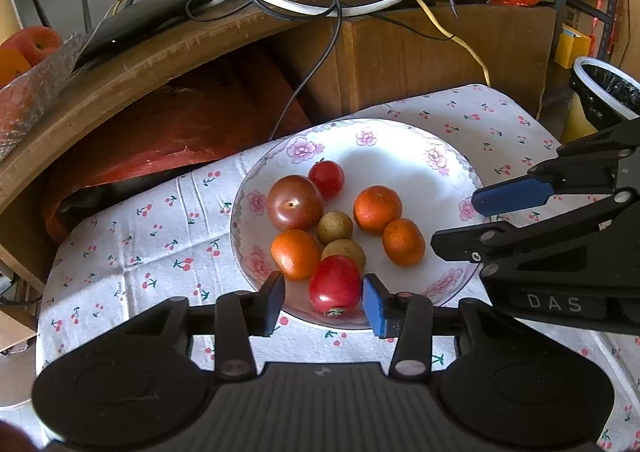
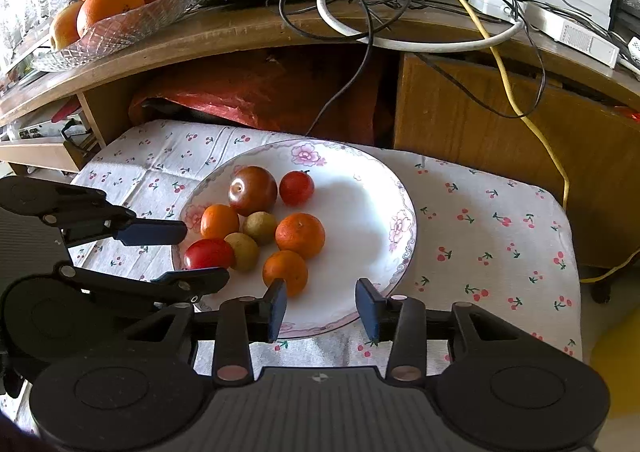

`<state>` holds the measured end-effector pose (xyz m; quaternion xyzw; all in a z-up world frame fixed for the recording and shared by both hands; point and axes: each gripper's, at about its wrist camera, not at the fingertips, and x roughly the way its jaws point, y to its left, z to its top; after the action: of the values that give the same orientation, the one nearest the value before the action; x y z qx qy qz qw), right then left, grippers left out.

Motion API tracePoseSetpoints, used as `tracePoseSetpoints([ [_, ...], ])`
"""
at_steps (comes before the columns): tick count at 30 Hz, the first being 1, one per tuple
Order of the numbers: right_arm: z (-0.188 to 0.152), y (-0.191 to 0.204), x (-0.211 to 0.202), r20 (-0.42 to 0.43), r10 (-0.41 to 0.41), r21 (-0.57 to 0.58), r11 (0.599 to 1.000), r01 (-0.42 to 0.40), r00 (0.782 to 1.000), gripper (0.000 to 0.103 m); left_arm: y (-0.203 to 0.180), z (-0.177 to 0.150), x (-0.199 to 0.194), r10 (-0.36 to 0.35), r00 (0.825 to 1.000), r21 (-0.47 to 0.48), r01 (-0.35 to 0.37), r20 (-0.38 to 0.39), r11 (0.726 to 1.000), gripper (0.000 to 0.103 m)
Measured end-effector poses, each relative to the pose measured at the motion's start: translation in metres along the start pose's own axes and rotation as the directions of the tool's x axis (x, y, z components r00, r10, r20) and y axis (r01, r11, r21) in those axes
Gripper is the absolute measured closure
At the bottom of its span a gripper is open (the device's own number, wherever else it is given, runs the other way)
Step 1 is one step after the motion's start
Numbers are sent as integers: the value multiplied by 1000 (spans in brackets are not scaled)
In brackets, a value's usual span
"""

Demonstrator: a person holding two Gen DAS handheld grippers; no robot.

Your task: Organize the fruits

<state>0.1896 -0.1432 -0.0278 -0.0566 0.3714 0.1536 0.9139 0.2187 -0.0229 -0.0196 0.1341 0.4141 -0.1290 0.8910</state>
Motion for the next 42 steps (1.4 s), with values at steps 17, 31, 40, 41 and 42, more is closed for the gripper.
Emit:
tracePoseSetpoints([
  [17, -4, -2, -5, 3, -15, 15, 1000, 15, 1000, 62, 4, 1, -3, 40, 999, -50, -39, 7, 998, 35],
  [31, -14, 2, -18, 13, -22, 38, 999, 22, 1000, 61, 7, -5, -17, 80, 997, -102, -78, 14, 992, 20],
  [40, -22, -1, -29, 19, -34, 61, 998, 33, 999, 60, 8, -6, -28, 128, 991, -143, -123, 25, 982, 8],
  [41, -23, -1, -30, 21, -36, 65, 997, 34, 999, 60, 8, -7, -30, 125, 992, -147, -120, 28, 982, 7],
  [42, -23, -1, -32, 22, -37, 68, 997, 35, 999, 60, 8, -7, -30, 122, 992, -152, -116, 30, 982, 6],
])
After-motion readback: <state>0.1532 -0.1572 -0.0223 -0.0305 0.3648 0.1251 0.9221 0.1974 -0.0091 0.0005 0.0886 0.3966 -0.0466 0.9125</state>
